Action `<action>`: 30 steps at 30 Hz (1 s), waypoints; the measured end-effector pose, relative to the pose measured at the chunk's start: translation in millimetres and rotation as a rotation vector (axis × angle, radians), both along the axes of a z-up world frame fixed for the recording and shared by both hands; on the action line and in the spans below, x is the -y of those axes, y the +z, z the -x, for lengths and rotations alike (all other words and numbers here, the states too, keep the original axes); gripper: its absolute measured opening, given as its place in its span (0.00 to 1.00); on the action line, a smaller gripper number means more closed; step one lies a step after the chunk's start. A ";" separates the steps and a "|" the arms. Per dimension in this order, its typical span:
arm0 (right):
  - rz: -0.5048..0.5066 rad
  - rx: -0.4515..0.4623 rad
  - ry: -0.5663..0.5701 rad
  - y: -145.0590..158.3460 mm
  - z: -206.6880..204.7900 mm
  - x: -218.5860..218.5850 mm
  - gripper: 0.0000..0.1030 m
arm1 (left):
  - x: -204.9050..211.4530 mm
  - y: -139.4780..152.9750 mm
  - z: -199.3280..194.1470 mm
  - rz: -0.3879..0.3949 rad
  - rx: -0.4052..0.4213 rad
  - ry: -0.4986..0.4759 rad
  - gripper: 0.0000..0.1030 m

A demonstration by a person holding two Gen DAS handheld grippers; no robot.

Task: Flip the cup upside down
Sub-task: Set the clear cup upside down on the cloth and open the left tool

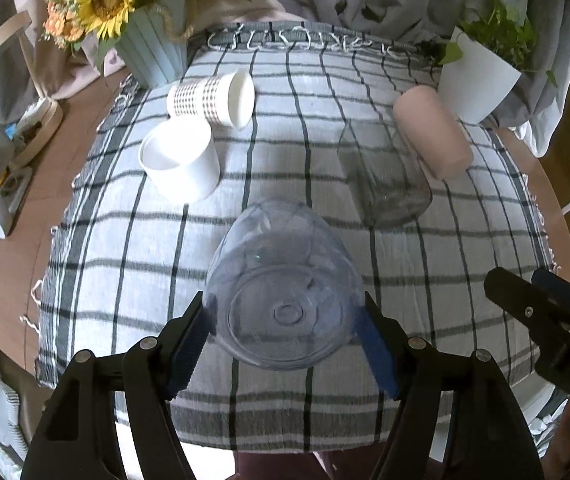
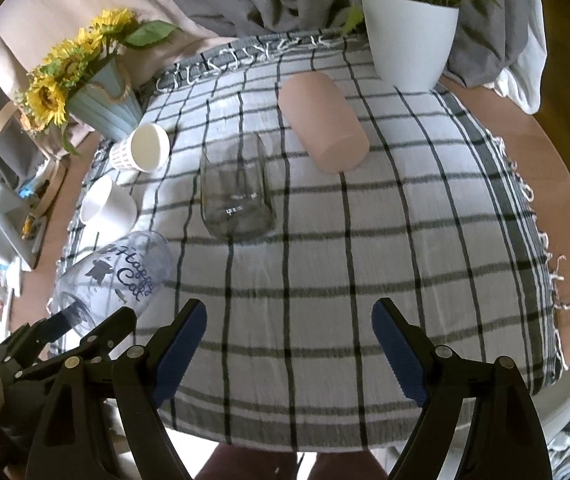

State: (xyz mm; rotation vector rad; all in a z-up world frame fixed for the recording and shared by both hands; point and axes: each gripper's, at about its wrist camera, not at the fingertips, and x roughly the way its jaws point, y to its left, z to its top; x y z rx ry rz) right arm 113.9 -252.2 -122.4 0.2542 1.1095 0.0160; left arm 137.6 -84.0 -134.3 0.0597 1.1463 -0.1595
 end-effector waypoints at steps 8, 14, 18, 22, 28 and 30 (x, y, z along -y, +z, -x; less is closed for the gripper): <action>-0.008 0.011 0.006 3.7 -8.1 -4.8 0.82 | 0.8 5.8 -16.4 -0.002 0.036 -0.026 0.68; -0.008 0.013 -0.016 4.6 -12.0 -4.2 0.82 | 4.2 7.9 -29.2 -0.012 0.056 -0.049 0.68; -0.013 0.018 -0.035 6.3 -15.1 -2.2 0.82 | 4.9 8.6 -38.2 -0.014 0.058 -0.055 0.68; -0.014 0.028 -0.040 9.0 -17.7 -4.3 0.82 | 3.5 8.8 -45.1 -0.022 0.061 -0.055 0.68; -0.018 0.026 -0.038 8.4 -22.2 -8.1 0.82 | -2.4 4.5 -52.7 -0.013 0.042 -0.048 0.68; -0.018 0.026 -0.038 8.5 -23.6 -9.6 0.82 | -3.5 3.4 -53.9 -0.009 0.040 -0.049 0.68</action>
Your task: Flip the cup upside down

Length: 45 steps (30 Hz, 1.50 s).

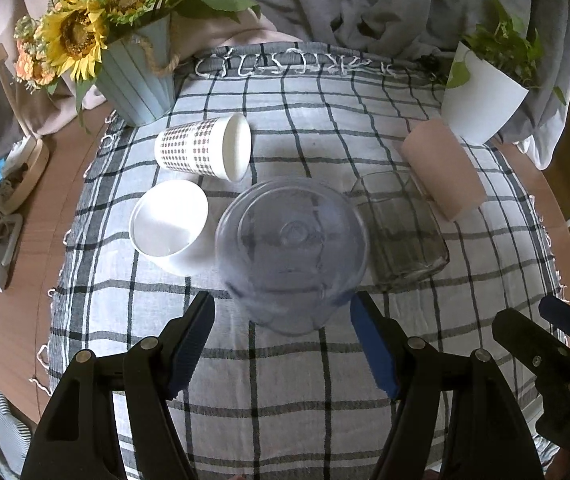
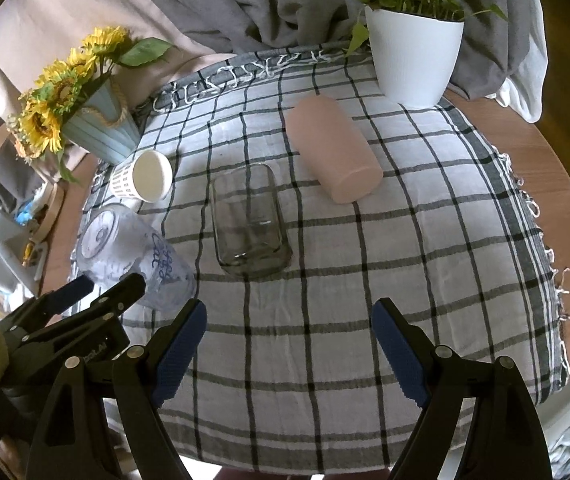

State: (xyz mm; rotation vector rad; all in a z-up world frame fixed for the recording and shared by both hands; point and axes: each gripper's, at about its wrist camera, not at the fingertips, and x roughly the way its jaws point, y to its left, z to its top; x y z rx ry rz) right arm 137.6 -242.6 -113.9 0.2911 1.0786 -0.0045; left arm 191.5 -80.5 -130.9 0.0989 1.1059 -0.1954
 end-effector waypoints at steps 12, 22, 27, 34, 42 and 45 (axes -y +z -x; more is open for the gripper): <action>0.001 -0.006 -0.003 -0.3 -3.4 -2.2 0.82 | 1.9 -0.5 -3.3 -0.004 -0.009 -0.012 0.69; 0.010 0.010 -0.008 5.4 5.8 9.1 0.82 | 5.7 16.0 19.6 -0.002 0.043 0.023 0.89; 0.027 0.057 0.003 16.6 21.9 14.1 0.87 | 4.1 31.4 45.5 0.009 0.087 0.067 0.91; 0.079 0.181 0.022 50.8 60.6 7.8 0.89 | -13.8 57.4 91.4 0.028 0.142 0.102 0.91; 0.094 0.289 0.024 85.4 125.4 -14.3 0.90 | -46.9 92.6 154.0 0.059 0.214 0.099 0.98; 0.107 0.327 0.000 98.4 154.6 -24.5 0.90 | -62.1 108.3 183.9 0.048 0.258 0.096 0.99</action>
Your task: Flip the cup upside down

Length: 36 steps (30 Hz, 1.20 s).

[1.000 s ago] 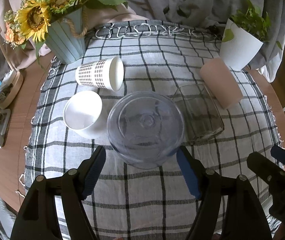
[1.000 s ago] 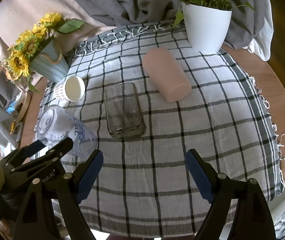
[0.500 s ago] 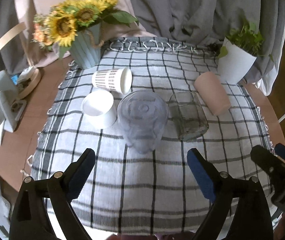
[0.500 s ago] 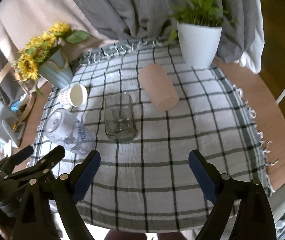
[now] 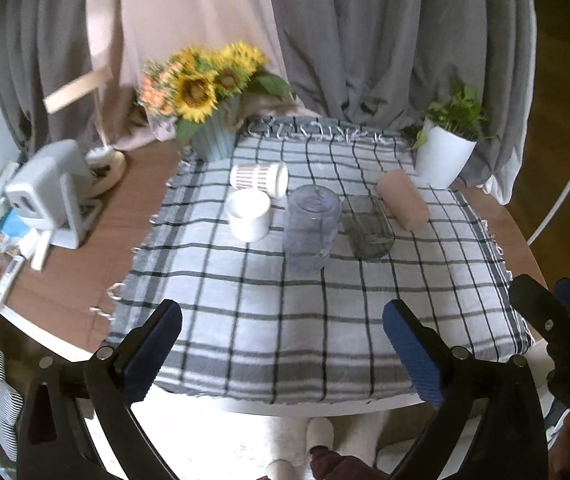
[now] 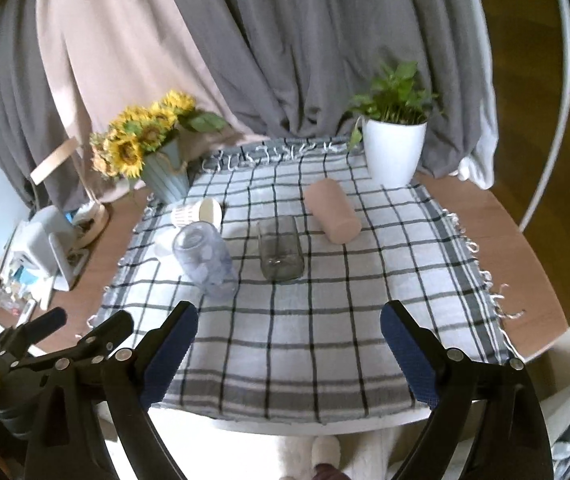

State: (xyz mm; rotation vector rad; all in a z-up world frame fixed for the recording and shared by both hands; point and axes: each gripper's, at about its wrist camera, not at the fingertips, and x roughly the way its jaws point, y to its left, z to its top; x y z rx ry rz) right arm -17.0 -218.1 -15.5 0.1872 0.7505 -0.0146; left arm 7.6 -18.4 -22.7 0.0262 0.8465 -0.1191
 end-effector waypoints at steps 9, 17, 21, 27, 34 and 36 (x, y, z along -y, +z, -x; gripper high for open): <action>0.002 0.082 -0.060 27.6 77.2 -25.6 0.93 | -23.5 28.1 57.9 -0.033 0.064 -0.030 0.99; 0.019 0.120 -0.075 39.9 110.6 -34.7 0.93 | -32.3 50.1 90.0 -0.052 0.162 -0.004 1.00; 0.017 0.131 -0.072 41.1 116.0 -33.1 0.93 | -31.5 54.2 95.9 -0.053 0.183 0.004 1.00; 0.024 0.149 -0.076 47.0 124.1 -31.2 0.93 | -29.0 57.8 100.0 -0.055 0.197 0.004 1.00; 0.023 0.156 -0.082 49.8 128.4 -30.7 0.93 | -30.0 59.2 103.1 -0.056 0.209 0.013 1.00; 0.025 0.157 -0.080 49.7 128.4 -29.9 0.93 | -29.7 59.4 104.0 -0.058 0.210 0.015 1.00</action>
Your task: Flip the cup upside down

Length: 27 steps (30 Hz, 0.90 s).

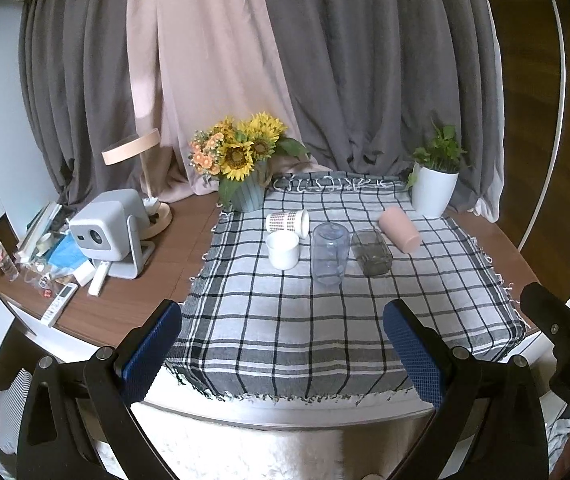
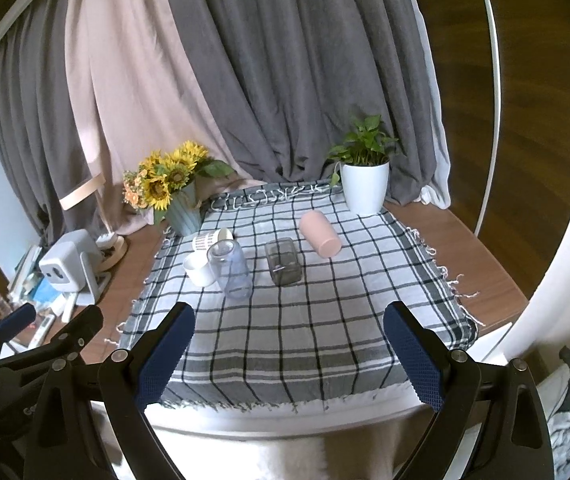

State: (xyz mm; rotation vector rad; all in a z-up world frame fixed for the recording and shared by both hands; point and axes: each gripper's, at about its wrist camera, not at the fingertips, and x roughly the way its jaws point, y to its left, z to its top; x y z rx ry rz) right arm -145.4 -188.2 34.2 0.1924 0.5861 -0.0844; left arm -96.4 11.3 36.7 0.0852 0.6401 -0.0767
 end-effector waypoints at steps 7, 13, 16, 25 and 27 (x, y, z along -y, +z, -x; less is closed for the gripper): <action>0.003 0.001 -0.005 0.8 2.8 -0.5 0.93 | 1.2 0.6 2.1 0.003 -0.005 -0.007 1.00; 0.007 0.003 -0.010 2.4 9.0 -3.3 0.93 | 2.7 0.1 4.8 0.009 -0.013 -0.016 1.00; 0.006 0.002 -0.011 2.3 9.7 -3.4 0.93 | 3.3 0.1 4.6 0.005 -0.009 -0.014 1.00; 0.005 0.005 -0.013 2.2 10.5 -3.8 0.93 | 3.9 0.0 3.8 0.005 -0.006 -0.014 1.00; 0.006 0.004 -0.014 2.2 10.5 -3.9 0.93 | 3.2 0.9 1.9 0.006 -0.004 -0.015 1.00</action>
